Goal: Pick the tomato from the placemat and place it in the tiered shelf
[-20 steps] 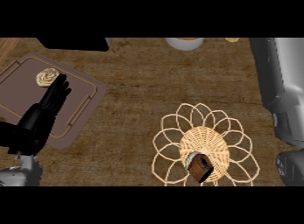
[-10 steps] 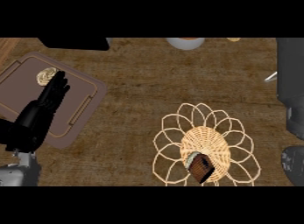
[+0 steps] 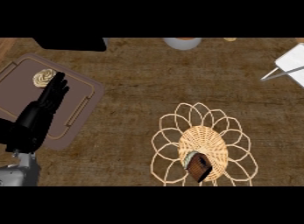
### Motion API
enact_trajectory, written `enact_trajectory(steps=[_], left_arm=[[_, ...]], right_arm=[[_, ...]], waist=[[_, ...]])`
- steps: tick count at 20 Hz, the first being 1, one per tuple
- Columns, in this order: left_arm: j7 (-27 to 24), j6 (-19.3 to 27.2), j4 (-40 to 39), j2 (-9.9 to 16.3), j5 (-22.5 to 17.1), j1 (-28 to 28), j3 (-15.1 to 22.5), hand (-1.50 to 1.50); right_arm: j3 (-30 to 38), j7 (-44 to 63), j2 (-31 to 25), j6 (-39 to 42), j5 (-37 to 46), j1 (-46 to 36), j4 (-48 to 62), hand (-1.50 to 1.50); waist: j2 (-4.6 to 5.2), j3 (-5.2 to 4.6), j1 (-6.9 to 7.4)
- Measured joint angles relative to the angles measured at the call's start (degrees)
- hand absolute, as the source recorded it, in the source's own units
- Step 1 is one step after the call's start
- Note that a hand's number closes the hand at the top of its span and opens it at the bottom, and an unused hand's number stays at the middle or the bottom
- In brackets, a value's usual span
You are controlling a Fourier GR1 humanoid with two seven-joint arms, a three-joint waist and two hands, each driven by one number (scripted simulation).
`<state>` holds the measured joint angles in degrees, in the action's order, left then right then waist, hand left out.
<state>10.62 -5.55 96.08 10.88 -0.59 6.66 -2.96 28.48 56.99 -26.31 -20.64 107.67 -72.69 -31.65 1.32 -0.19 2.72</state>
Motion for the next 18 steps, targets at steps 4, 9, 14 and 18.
enact_trajectory(steps=[4,9,14,18], left_arm=[[-0.15,-0.61,-0.43,0.37,-0.46,0.21,-0.49,0.0],[-0.14,-0.61,-0.63,0.17,-0.51,0.6,-0.65,0.0],[-0.18,-0.39,-1.24,-0.05,-0.25,1.27,-0.73,0.0],[-0.7,-0.6,-0.87,-0.09,-0.02,0.41,-0.54,0.0]], right_arm=[[-1.82,-0.44,-3.11,1.91,3.13,-2.54,5.65,1.5],[-2.25,-5.2,-5.77,0.59,2.87,-5.78,10.08,1.5],[-0.04,-10.1,-7.37,-1.66,-0.46,-7.32,13.61,1.5],[1.67,-14.21,-8.73,2.97,-2.84,-8.92,17.37,1.5]], waist=[[-0.07,0.11,0.24],[-0.12,0.19,0.33],[-0.11,0.21,0.31],[-0.11,0.23,0.48]])
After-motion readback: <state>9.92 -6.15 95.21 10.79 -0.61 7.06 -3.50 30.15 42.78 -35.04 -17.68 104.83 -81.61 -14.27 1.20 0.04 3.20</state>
